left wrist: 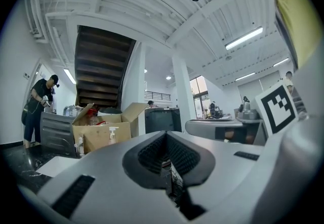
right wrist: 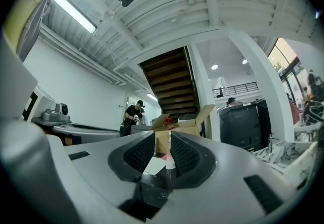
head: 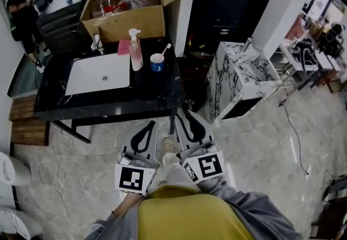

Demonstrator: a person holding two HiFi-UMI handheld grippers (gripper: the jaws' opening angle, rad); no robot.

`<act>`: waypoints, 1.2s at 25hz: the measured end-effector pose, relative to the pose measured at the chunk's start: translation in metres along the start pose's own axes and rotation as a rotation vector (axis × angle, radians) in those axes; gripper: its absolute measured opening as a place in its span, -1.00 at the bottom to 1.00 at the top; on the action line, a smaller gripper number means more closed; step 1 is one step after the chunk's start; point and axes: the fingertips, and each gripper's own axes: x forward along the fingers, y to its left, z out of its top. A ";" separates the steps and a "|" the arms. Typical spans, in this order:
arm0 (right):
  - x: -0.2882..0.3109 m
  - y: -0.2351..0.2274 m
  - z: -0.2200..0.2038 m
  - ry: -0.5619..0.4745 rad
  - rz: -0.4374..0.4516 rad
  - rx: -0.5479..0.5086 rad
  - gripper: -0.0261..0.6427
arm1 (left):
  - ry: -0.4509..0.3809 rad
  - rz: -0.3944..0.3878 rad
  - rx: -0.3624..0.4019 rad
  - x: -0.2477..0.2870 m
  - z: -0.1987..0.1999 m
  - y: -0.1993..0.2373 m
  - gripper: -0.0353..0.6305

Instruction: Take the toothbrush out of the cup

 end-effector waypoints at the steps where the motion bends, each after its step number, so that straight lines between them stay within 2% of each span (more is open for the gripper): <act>1: 0.010 -0.004 -0.001 -0.005 0.004 0.000 -0.60 | -0.004 0.001 0.003 0.008 0.000 0.005 -0.89; 18: 0.206 -0.107 -0.041 0.040 0.078 0.002 -0.60 | 0.008 0.044 -0.011 0.192 -0.016 0.124 -0.89; 25: 0.272 -0.144 -0.079 0.073 0.122 0.008 -0.60 | 0.040 0.069 -0.013 0.259 -0.037 0.165 -0.89; 30: 0.300 -0.163 -0.117 0.117 0.112 0.046 -0.60 | 0.056 0.078 -0.012 0.284 -0.054 0.182 -0.89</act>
